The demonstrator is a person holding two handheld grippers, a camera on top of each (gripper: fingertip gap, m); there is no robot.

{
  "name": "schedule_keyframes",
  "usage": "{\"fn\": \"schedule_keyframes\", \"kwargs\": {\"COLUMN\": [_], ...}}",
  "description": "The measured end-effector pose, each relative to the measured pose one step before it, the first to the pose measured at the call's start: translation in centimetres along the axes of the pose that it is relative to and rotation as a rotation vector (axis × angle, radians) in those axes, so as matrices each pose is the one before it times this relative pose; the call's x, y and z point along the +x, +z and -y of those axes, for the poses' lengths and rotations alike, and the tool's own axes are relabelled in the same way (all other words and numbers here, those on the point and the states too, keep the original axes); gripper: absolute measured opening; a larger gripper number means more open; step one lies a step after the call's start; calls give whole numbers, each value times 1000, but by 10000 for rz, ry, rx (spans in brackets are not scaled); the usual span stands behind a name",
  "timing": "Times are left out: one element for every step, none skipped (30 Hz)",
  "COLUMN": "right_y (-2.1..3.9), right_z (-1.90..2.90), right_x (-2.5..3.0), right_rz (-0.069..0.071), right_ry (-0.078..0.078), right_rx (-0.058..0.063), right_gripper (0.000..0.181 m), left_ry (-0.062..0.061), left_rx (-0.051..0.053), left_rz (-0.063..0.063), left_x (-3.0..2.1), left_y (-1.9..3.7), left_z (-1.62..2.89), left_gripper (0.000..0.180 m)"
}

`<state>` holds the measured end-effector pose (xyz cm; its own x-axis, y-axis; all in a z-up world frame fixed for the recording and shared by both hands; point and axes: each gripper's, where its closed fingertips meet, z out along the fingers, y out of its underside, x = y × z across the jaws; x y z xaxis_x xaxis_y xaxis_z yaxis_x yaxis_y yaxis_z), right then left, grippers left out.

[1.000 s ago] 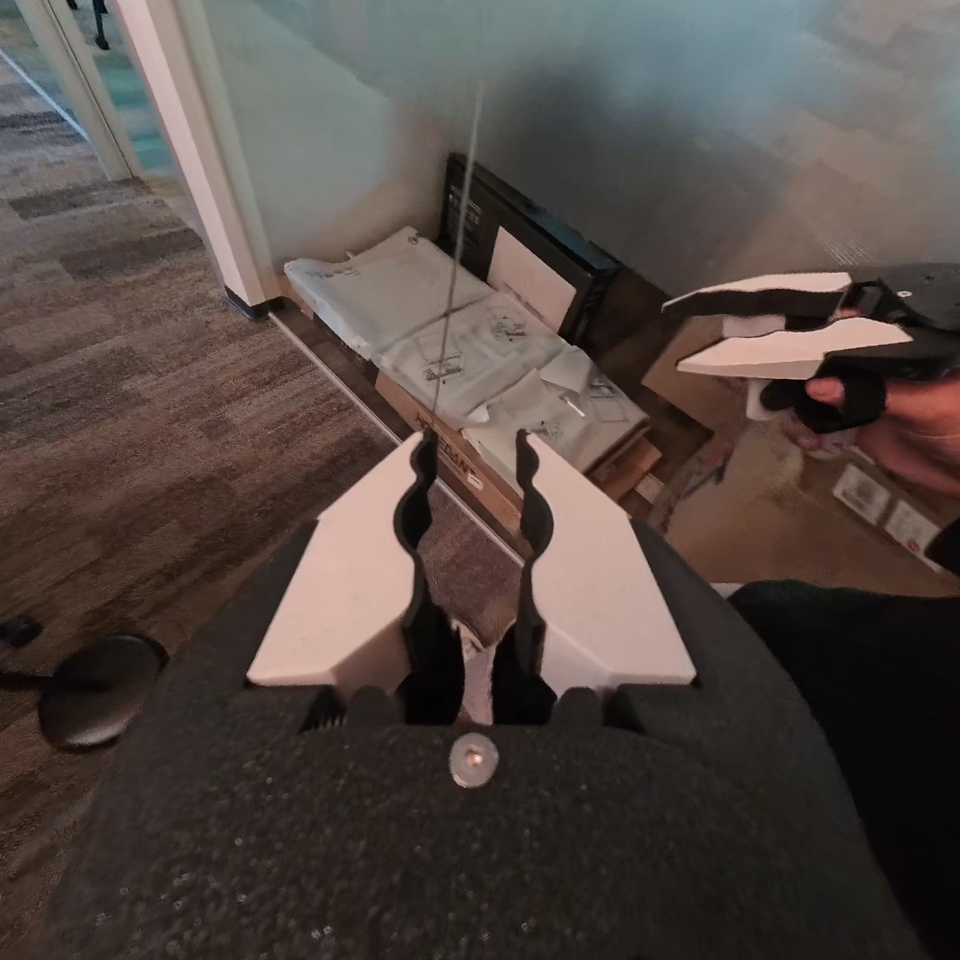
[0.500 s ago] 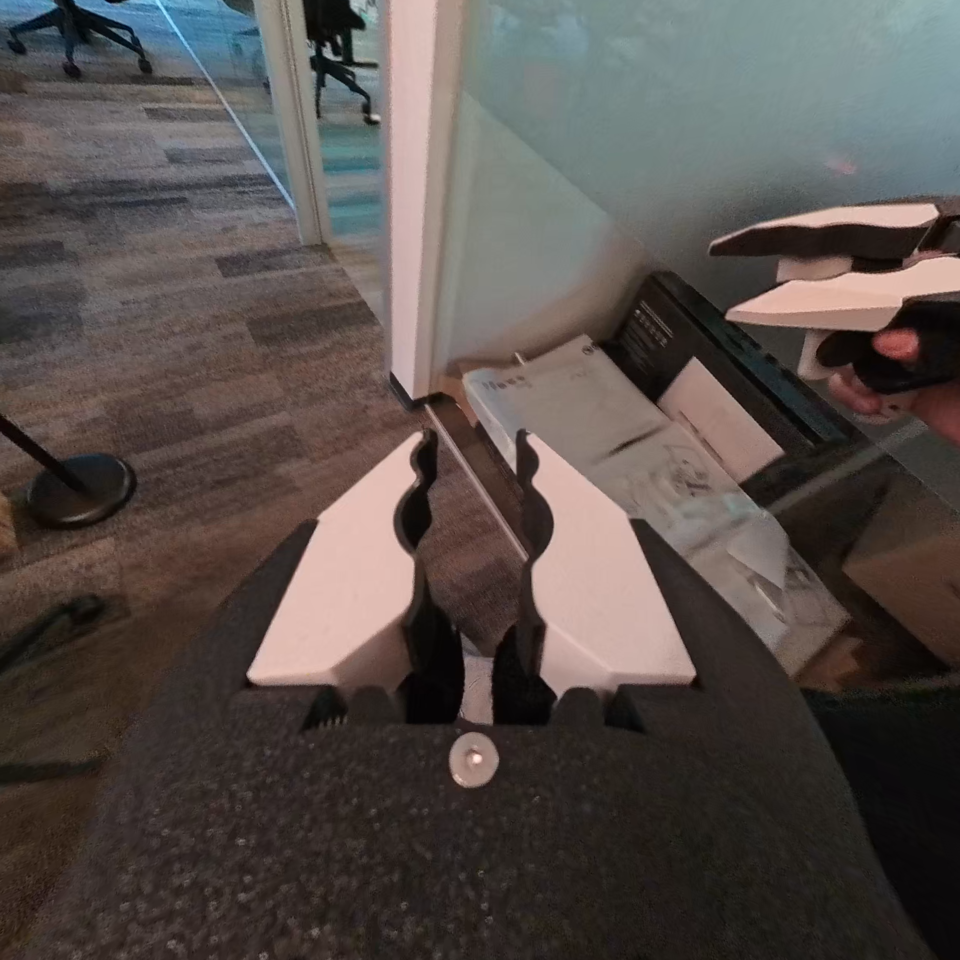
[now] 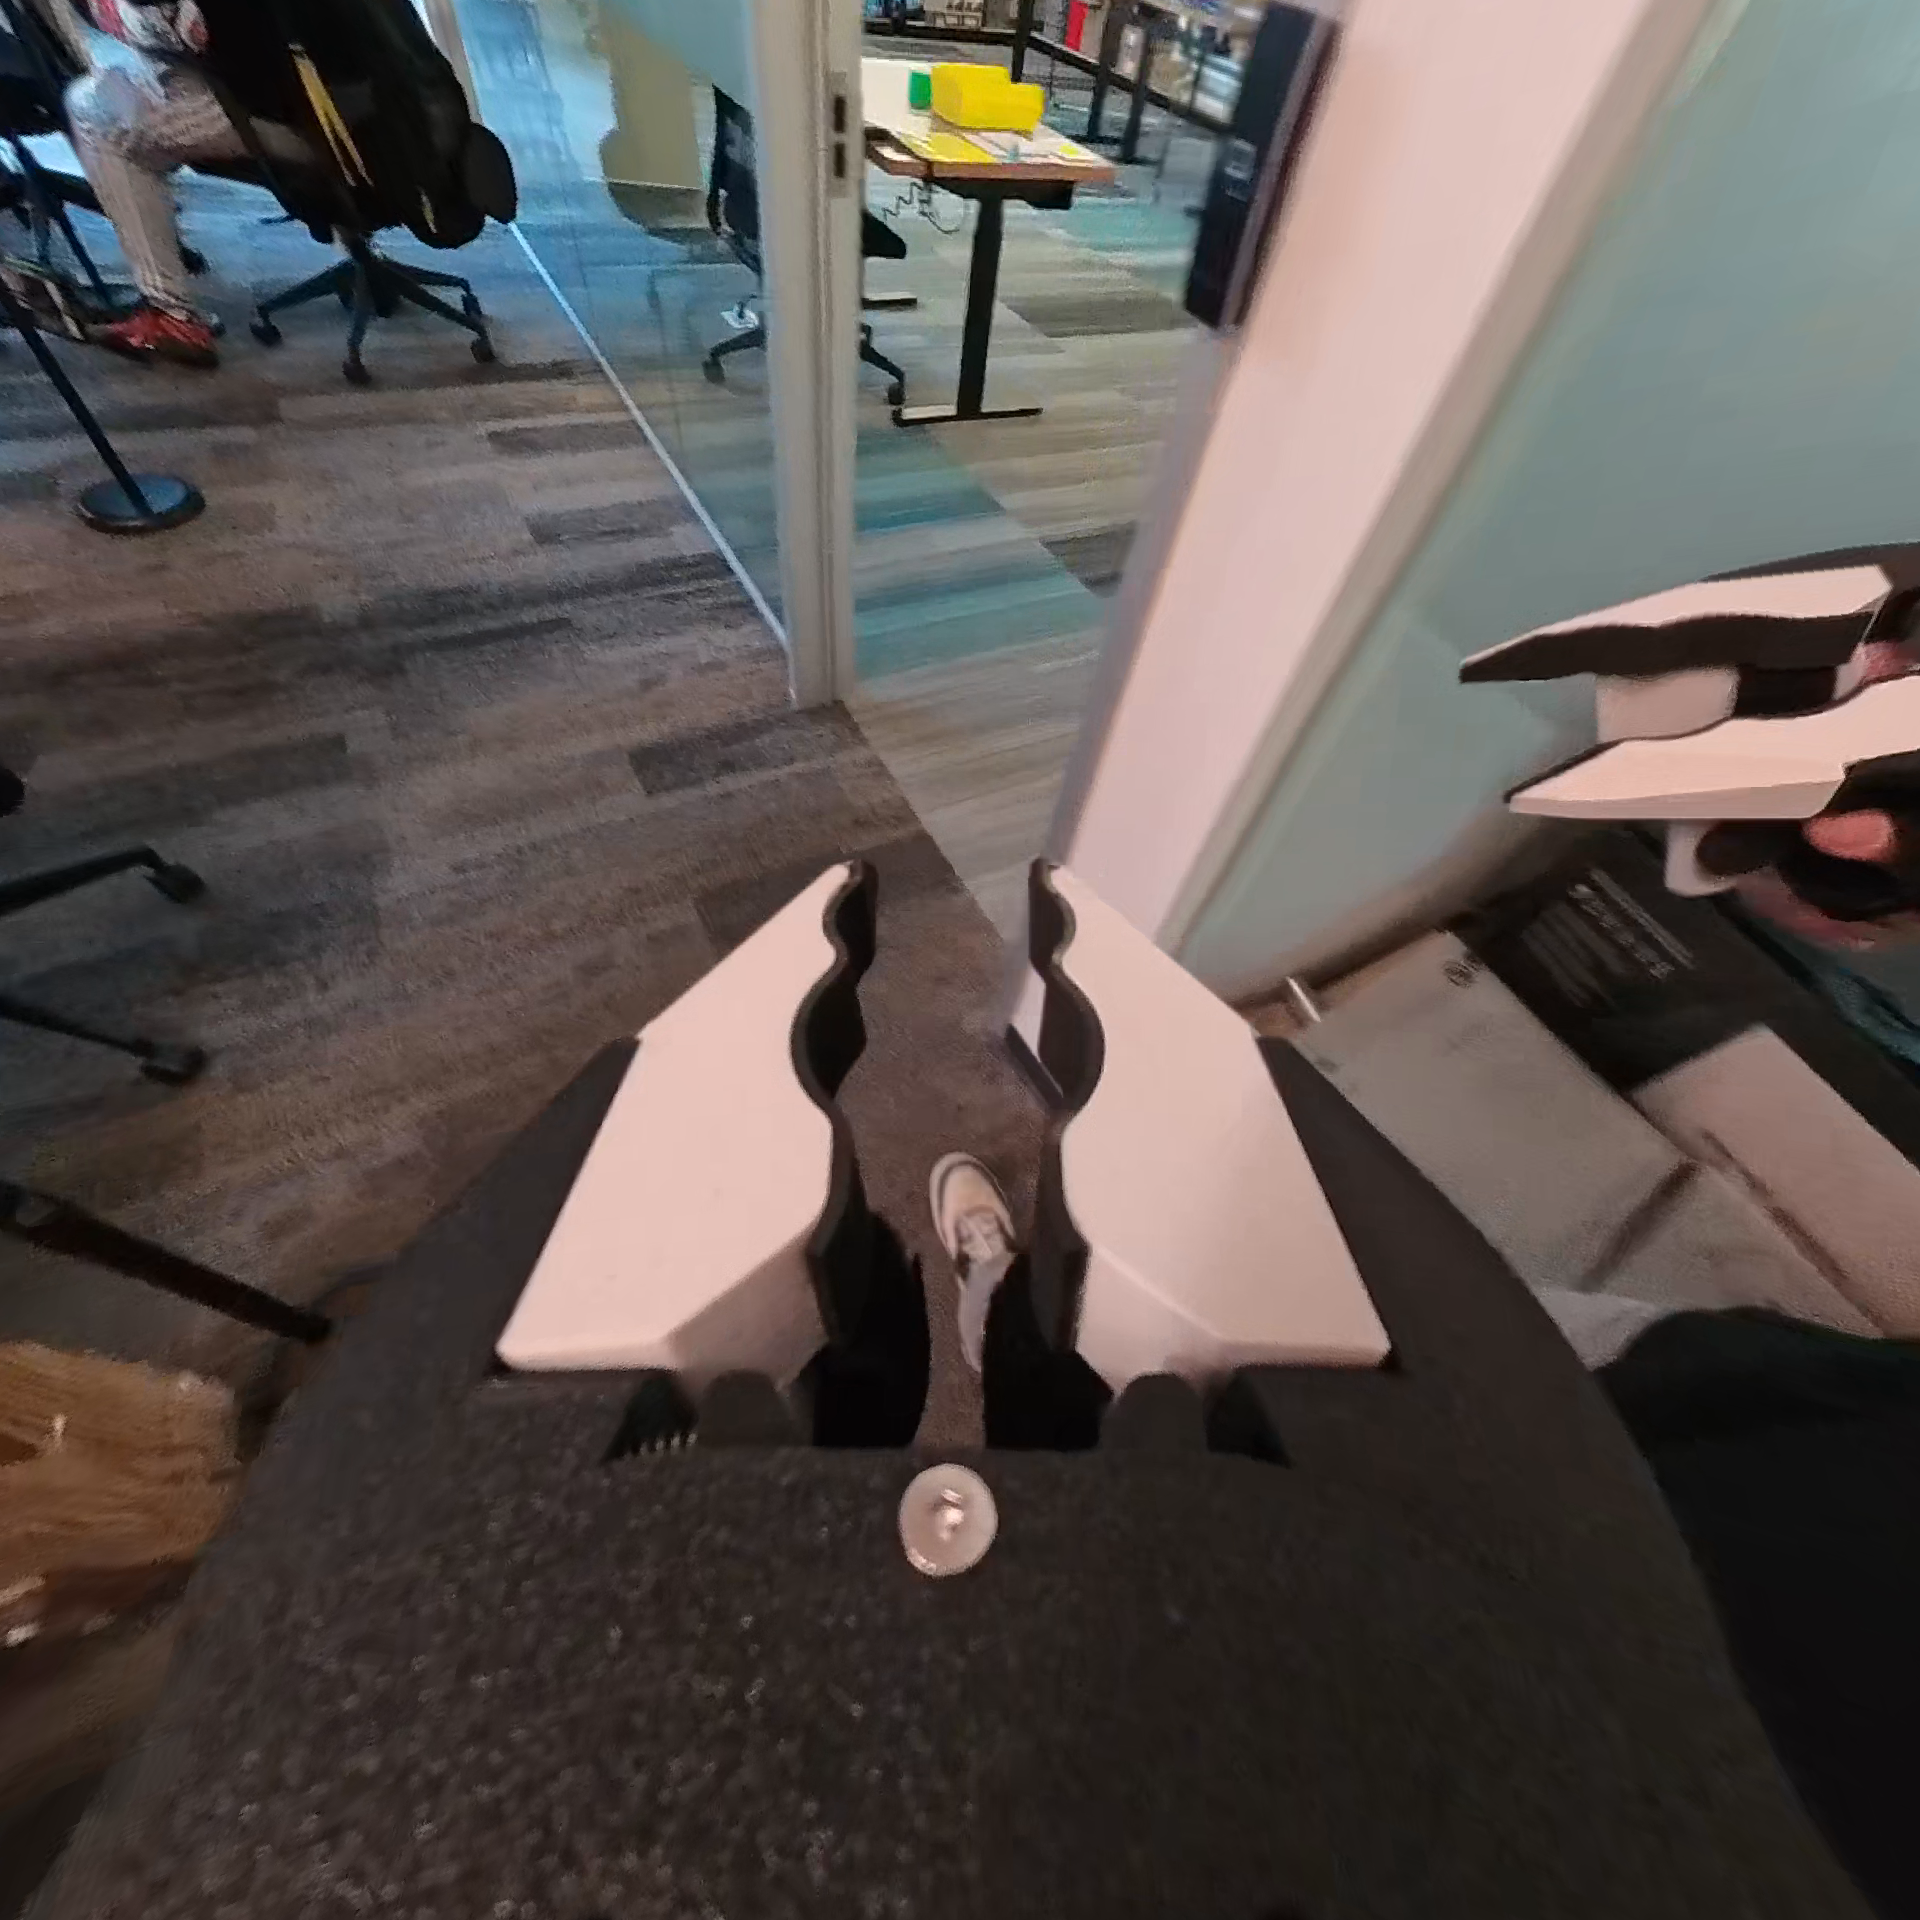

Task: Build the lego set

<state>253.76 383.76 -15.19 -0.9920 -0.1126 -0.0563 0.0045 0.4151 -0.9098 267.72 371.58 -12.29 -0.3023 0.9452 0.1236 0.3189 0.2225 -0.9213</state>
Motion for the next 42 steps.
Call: {"fn": "schedule_keyframes", "kwargs": {"right_y": [2601, 2617, 2374, 2784, 2677, 2525, 2482, 2124, 2161, 2083, 2126, 2265, 2269, 2220, 2058, 2020, 2125, 2258, 2288, 2328, 2216, 2332, 2260, 2214, 2126, 2044, 1738, 1667, 1412, 1270, 1241, 1148, 623, 987, 899, 876, 993, 1008, 1325, 1456, 1593, 1741], "right_z": [799, 822, 404, 868, 1094, 1304, 1445, 1367, 1811, 1971, 1716, 1528, 1377, 1384, 1605, 1654, 1293, 1073, 982, 902, 558, 557, 508, 554, 535, 488, 307, 972, 1457, 1620, 1377, 967, 461, 643, 737, 741, 556, 244, 313, 308, 268, 296], "right_x": [2889, 2812, 2275, 2910, 2892, 2962, 2927, 2632, 2775, 2740, 2535, 2546, 2390, 2311, 2410, 2350, 2067, 2367, 2467, 2531, 2298, 2556, 2606, 2598, 2500, 2425, 2140, 2472, 2267, 2376, 2495, 2619, 2370, 2915, 2851, 2817, 2943, 2984, 3095, 3172, 3289, 3344], "right_rz": [23, 21, 75, 109, 119, 54, 61, 86, 116, 102, 103, 179, 243, 246, 172, 109, 130, 144, 110, 57, 50, 49, 9, 13, 54, 57, -12, -17, 59, -19, -100, -157, -247, -316, -286, -280, -313, -349, -322, -335, -409, -421], "right_ry": [54, 71, 83, 63, 8, -37, -31, 30, 39, -3, -34, -45, -67, -132, -210, -245, -243, -219, -200, -178, -148, -81, 9, 103, 187, 210, 234, 247, 202, 108, -15, -101, -105, -46, 14, 91, 139, 160, 171, 151, 106, 72], "right_rx": [101, 118, 72, 1, 5, 68, 41, -21, 15, 99, 91, -34, -150, -132, 6, 100, 62, -20, -23, 27, 13, -46, -32, 23, 32, -24, -133, -120, 47, 141, 50, -151, -264, -195, -44, 43, 41, -5, 14, 46, 57, 106], "right_gripper": [65, 66, 66, 66, 64, 65, 63, 64, 64, 63, 62, 61, 62, 62, 62, 62, 61, 61, 61, 61, 61, 61, 61, 61, 61, 61, 61, 61, 60, 58, 57, 57, 58, 58, 58, 59, 58, 58, 58, 58, 57, 56], "left_ry": [36, -4, -39, -69, -86, -99, -125, -126, -61, 57, 175, 196, 102, -49, -182, -237, -208, -140, -79, -52, -58, -77, -82, -55, -18, -6, -29, -54, -84, -125, -143, -85, 29, 139, 199, 194, 156, 133, 137, 152, 168, 172], "left_rx": [68, 7, -65, -73, -21, -43, -168, -210, -87, 18, -24, -88, -60, 12, 48, 43, 27, 7, 9, 39, 59, 28, 3, 52, 116, 86, -35, -24, 125, 174, 57, -115, -183, -117, -47, -10, -7, -48, -56, -9, -5, -38], "left_rz": [114, 106, 131, 135, 92, 84, 106, 56, -34, -15, 91, 226, 254, 163, 76, 59, 82, 114, 131, 121, 88, 45, 17, 9, 28, 50, 54, 22, -47, -135, -252, -321, -284, -228, -193, -164, -187, -220, -201, -167, -157, -143], "left_x": [-2003, -2012, -2049, -1953, -1780, -1700, -1646, -1417, -1205, -1190, -1382, -1595, -1713, -1655, -1588, -1630, -1684, -1777, -1615, -1722, -1786, -1758, -1740, -1727, -1735, -1730, -1706, -1653, -1320, -1274, -1205, -998, -1031, -1061, -1031, -1048, -933, -941, -1041, -1081, -1129, -1203], "left_y": [2809, 3016, 3143, 3122, 3062, 3031, 2949, 2742, 2488, 2242, 2126, 1947, 1935, 1953, 2026, 2106, 2189, 2408, 2335, 2449, 2616, 2725, 2785, 2700, 2665, 2721, 2637, 2563, 2455, 2626, 2891, 2967, 2925, 2782, 2663, 2662, 2733, 2847, 2935, 2988, 3086, 3233], "left_z": [1000, 899, 855, 964, 1204, 1310, 1294, 1559, 1949, 2118, 1999, 1708, 1546, 1450, 1330, 1153, 1004, 982, 719, 804, 928, 945, 1045, 1303, 1553, 1617, 1627, 1878, 1982, 2076, 1888, 1555, 1494, 1630, 1693, 1598, 1369, 1214, 1153, 1133, 1098, 1079], "left_gripper": [26, 26, 27, 27, 26, 26, 26, 26, 26, 26, 26, 26, 26, 26, 26, 26, 26, 26, 26, 26, 26, 26, 26, 26, 26, 26, 26, 26, 26, 26, 26, 26, 26, 26, 26, 26, 26, 26, 26, 26, 26, 26]}}
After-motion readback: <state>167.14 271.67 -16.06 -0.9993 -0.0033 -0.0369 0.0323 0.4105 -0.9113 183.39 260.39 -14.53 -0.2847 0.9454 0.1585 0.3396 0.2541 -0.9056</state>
